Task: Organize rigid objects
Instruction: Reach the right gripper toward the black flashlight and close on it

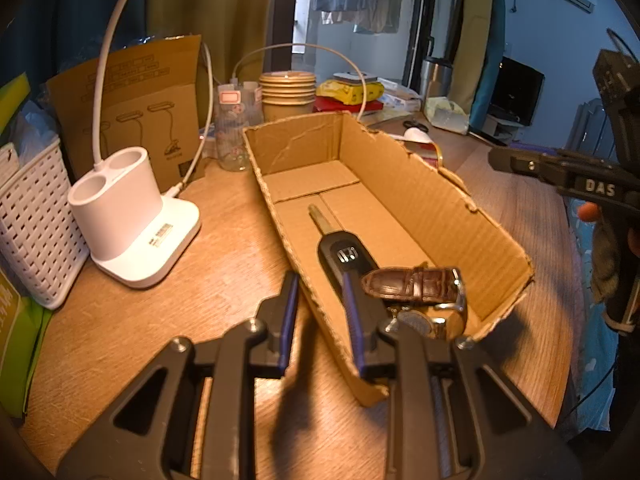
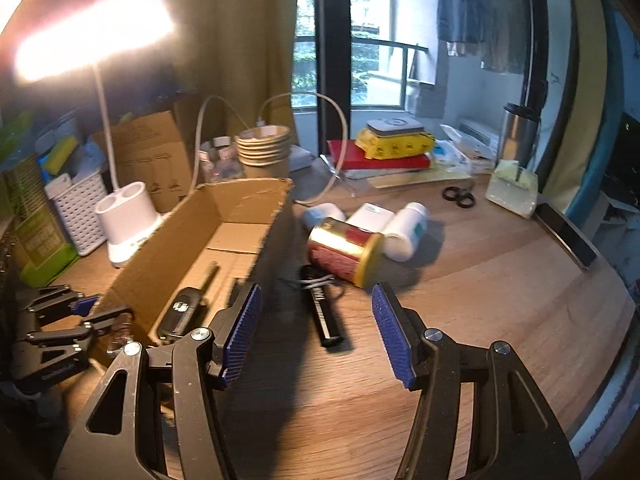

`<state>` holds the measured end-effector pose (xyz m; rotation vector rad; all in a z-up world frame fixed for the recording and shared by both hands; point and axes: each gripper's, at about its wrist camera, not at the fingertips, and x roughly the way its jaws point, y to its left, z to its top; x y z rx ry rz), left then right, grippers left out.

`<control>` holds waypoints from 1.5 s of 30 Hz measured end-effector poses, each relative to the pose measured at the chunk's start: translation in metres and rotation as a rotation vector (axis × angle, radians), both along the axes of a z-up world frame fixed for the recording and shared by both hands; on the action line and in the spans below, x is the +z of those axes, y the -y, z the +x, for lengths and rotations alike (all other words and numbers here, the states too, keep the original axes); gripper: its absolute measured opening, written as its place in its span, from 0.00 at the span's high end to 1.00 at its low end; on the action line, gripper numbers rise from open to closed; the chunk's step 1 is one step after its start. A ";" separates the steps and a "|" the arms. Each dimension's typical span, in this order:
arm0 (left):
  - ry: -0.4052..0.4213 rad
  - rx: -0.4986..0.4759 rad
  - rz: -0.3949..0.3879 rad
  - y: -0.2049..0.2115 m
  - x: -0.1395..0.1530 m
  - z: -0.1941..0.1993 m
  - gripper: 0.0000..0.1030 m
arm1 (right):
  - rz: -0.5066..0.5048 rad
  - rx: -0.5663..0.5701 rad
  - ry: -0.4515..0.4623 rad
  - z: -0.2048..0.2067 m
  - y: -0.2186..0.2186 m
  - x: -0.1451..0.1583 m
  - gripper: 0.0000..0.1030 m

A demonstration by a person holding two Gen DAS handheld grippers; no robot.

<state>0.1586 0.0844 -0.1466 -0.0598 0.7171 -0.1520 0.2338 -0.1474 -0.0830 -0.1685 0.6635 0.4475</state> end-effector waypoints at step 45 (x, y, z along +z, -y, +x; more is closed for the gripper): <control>-0.001 0.001 -0.003 0.001 -0.001 0.000 0.76 | -0.133 0.027 -0.182 0.055 -0.026 -0.080 0.69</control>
